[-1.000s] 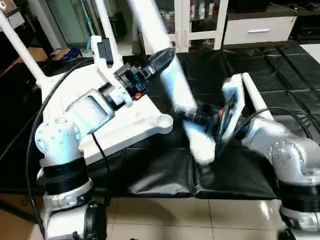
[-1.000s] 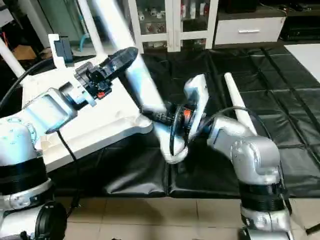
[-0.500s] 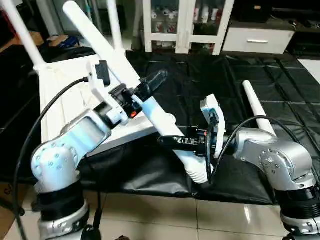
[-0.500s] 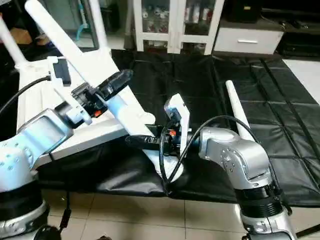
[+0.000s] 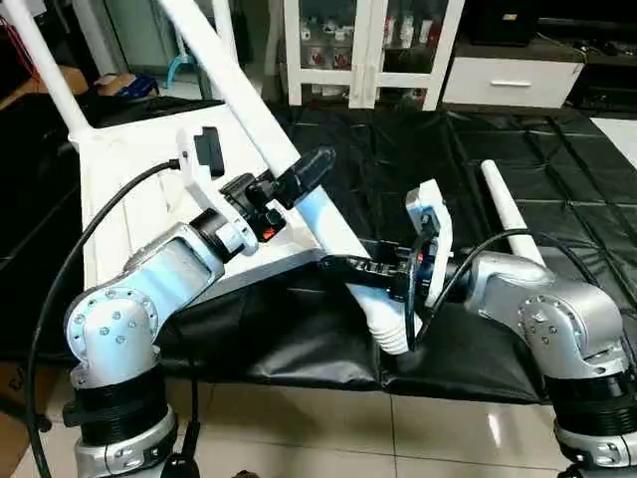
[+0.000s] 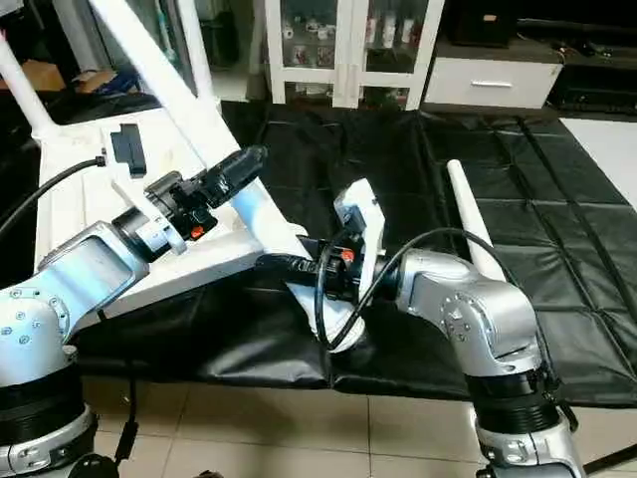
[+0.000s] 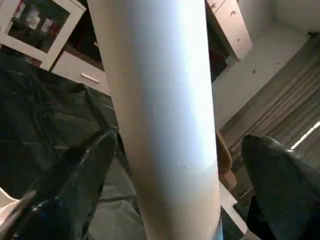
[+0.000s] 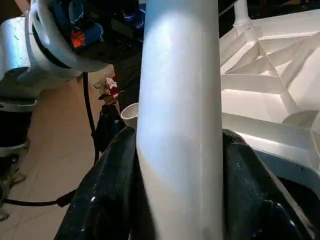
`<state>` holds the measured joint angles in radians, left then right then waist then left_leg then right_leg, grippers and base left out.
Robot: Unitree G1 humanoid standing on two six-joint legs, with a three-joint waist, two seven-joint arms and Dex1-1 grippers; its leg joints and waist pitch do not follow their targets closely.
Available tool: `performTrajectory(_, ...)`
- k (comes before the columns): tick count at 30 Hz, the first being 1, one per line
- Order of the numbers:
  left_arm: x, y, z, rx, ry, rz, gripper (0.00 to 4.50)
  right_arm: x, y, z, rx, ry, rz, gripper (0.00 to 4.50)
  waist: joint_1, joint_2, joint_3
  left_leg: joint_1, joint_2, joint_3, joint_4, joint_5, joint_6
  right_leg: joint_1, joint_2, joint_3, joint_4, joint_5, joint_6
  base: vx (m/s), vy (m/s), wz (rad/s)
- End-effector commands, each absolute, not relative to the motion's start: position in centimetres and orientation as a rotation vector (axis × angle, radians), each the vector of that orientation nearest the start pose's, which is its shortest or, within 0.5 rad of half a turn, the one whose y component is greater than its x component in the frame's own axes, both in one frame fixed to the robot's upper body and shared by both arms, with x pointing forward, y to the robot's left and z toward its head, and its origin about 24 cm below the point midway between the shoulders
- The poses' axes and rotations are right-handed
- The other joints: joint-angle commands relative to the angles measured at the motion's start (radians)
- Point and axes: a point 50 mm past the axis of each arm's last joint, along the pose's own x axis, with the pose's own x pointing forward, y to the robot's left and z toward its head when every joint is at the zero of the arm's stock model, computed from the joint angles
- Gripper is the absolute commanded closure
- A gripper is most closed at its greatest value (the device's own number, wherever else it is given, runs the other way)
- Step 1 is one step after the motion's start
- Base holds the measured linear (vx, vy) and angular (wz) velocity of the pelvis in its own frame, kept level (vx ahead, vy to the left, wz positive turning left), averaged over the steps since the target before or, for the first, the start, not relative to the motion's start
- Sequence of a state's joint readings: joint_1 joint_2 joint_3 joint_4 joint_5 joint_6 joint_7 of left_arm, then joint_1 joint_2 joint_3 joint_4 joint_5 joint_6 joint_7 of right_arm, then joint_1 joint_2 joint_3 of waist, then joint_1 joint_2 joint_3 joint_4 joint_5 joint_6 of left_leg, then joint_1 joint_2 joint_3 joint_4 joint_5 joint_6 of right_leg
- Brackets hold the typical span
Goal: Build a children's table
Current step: Pick table leg
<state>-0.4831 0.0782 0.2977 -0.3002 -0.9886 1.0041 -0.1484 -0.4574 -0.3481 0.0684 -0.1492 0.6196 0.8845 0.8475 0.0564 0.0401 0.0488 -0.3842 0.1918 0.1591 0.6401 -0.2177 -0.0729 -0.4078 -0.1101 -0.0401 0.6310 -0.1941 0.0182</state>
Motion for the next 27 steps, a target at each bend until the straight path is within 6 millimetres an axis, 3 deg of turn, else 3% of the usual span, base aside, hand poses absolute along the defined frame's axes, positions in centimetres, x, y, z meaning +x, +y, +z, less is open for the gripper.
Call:
performTrajectory(1, 28.75, 11.90, 18.61, -0.674, 0.083, -0.779, 0.36, 27.72, -10.94, 14.18, 0.237, 0.259, 1.220, 2.71, -0.002, 0.002, -0.067, 0.013, 0.008, 0.006, -0.086, -0.076, -0.004, 0.057, -0.004, 0.016, -0.066, -0.067, -0.213, 0.000, 0.000, 0.00)
performTrajectory(3, 28.74, 11.89, 18.55, -0.679, 0.088, -0.781, 0.41, 27.89, -11.03, 14.27, 0.235, 0.252, 1.206, 2.71, -0.003, 0.006, -0.067, 0.013, 0.008, 0.005, -0.085, -0.071, -0.005, 0.056, -0.004, 0.015, -0.066, -0.061, -0.214, 0.000, 0.000, 0.00)
performTrajectory(4, 28.68, 11.84, 18.49, -0.680, 0.091, -0.785, 0.75, 27.98, -11.08, 14.31, 0.234, 0.249, 1.199, 2.71, -0.003, 0.007, -0.068, 0.014, 0.007, 0.005, -0.084, -0.069, -0.006, 0.056, -0.003, 0.015, -0.066, -0.056, -0.215, 0.000, 0.000, 0.00)
performTrajectory(8, 28.74, 11.79, 18.43, -0.688, 0.096, -0.786, 0.92, 28.20, -11.13, 14.38, 0.232, 0.242, 1.187, 2.71, -0.002, 0.013, -0.068, 0.013, 0.006, 0.005, -0.084, -0.069, -0.004, 0.057, -0.003, 0.014, -0.065, -0.056, -0.219, 0.000, 0.000, 0.00)
performTrajectory(14, 29.00, 12.04, 18.54, -0.700, 0.092, -0.778, 1.58, 28.34, -10.99, 14.19, 0.223, 0.238, 1.171, 2.71, -0.002, 0.015, -0.069, 0.014, 0.006, 0.005, -0.083, -0.066, -0.004, 0.057, -0.003, 0.014, -0.065, -0.047, -0.219, 0.000, 0.000, 0.00)
performTrajectory(15, 29.05, 12.12, 18.54, -0.698, 0.092, -0.773, 1.66, 28.34, -10.94, 14.17, 0.222, 0.238, 1.171, 2.71, -0.001, 0.020, -0.069, 0.014, 0.005, 0.005, -0.083, -0.065, -0.005, 0.056, -0.003, 0.013, -0.064, -0.044, -0.220, 0.000, 0.000, 0.00)
performTrajectory(17, 29.06, 12.19, 18.54, -0.685, 0.095, -0.778, 1.68, 28.27, -10.81, 14.11, 0.219, 0.239, 1.176, 2.71, -0.003, 0.018, -0.069, 0.015, 0.005, 0.004, -0.084, -0.073, -0.004, 0.057, -0.002, 0.013, -0.064, -0.045, -0.220, 0.000, 0.000, 0.00)
performTrajectory(18, 29.02, 12.16, 18.53, -0.674, 0.099, -0.784, 1.74, 28.22, -10.77, 14.09, 0.215, 0.240, 1.181, 2.71, -0.002, 0.023, -0.069, 0.015, 0.005, 0.004, -0.083, -0.073, -0.005, 0.057, -0.003, 0.012, -0.063, -0.044, -0.221, 0.000, 0.000, 0.00)
performTrajectory(19, 28.92, 12.06, 18.52, -0.655, 0.106, -0.799, 1.88, 28.15, -10.74, 14.05, 0.210, 0.243, 1.187, 2.71, -0.003, 0.020, -0.069, 0.014, 0.005, 0.005, -0.083, -0.072, -0.004, 0.057, -0.002, 0.013, -0.064, -0.042, -0.220, 0.000, 0.000, 0.00)
performTrajectory(24, 28.61, 11.68, 18.50, -0.615, 0.127, -0.845, 2.26, 27.95, -10.84, 13.98, 0.196, 0.252, 1.205, 2.71, -0.002, 0.024, -0.069, 0.014, 0.004, 0.005, -0.082, -0.067, -0.002, 0.058, -0.003, 0.013, -0.063, -0.042, -0.223, 0.000, 0.000, 0.00)
performTrajectory(27, 28.58, 11.60, 18.63, -0.627, 0.119, -0.859, 2.45, 27.94, -10.95, 13.96, 0.184, 0.255, 1.207, 2.71, -0.004, 0.031, -0.070, 0.014, 0.004, 0.005, -0.082, -0.075, -0.005, 0.058, -0.003, 0.012, -0.063, -0.048, -0.225, 0.000, 0.000, 0.00)
